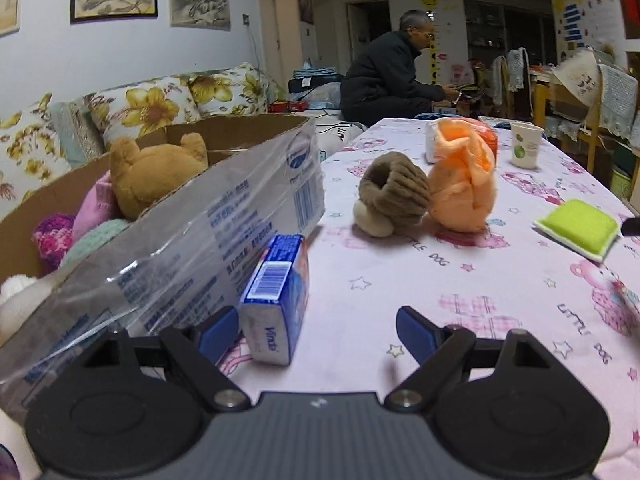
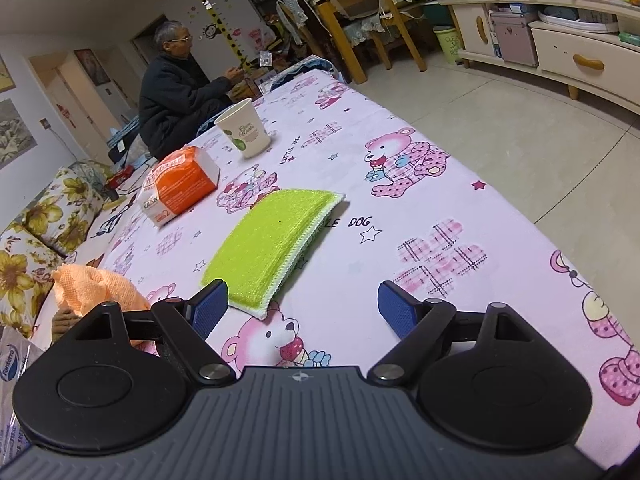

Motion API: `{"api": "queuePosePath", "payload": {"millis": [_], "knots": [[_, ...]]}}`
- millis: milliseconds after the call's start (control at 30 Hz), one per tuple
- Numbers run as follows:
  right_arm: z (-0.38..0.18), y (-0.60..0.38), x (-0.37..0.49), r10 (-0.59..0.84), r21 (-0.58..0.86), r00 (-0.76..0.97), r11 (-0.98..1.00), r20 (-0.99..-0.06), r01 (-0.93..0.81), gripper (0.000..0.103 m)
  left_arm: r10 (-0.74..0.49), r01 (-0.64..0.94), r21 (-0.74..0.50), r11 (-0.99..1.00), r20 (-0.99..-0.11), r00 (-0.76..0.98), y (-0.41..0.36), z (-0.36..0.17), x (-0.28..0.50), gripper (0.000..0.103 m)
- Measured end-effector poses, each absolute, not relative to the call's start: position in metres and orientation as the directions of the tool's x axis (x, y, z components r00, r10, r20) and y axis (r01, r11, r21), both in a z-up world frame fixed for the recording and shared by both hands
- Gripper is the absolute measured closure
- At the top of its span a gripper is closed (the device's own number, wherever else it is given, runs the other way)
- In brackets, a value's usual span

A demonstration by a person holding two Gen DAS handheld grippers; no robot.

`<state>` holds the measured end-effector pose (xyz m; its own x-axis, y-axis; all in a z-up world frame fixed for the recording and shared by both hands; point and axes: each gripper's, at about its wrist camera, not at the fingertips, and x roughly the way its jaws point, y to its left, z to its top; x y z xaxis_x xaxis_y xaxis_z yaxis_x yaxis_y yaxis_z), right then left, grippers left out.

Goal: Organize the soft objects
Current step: 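Move the left gripper to the blue tissue packet while the right gripper approaches the green sponge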

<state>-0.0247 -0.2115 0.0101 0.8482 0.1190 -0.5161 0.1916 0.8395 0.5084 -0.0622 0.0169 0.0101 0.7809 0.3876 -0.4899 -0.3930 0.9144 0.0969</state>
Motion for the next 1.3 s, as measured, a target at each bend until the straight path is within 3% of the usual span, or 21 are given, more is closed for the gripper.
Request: {"api": "queuePosePath", "payload": {"millis": [233,533,800,967,1200,1300], "knots": [[0.007,-0.215,-0.022,0.116,0.504,0.847,0.841,-0.519,0.195,0.0,0.322,-0.325,0.084,0.942,-0.495,0.807,0.013,0.008,-0.052,0.017],[0.003,-0.223,-0.015,0.085,0.493,0.845,0.841,-0.527,0.223,0.0,0.121,-0.016,0.194,0.981,-0.546,0.829,-0.02,0.002,-0.038,0.018],[0.003,-0.218,-0.006,0.064,0.447,0.847,0.869,-0.527,0.213,0.0,0.23,-0.192,0.127,0.973,-0.485,0.844,0.008,0.018,-0.037,0.017],[0.003,-0.209,0.005,0.062,0.414,0.85,0.89,-0.523,0.19,0.0,0.211,-0.231,0.035,0.972,-0.557,0.803,0.027,0.007,-0.017,0.017],[0.003,-0.197,0.031,0.055,0.401,0.843,0.895,-0.534,0.196,0.0,0.174,-0.2,0.025,0.98,-0.598,0.782,0.031,-0.005,0.006,0.018],[0.001,-0.191,0.038,0.041,0.378,0.84,0.904,-0.542,0.2,0.0,0.152,-0.187,0.006,0.982,-0.613,0.775,0.036,-0.006,0.012,0.023]]}}
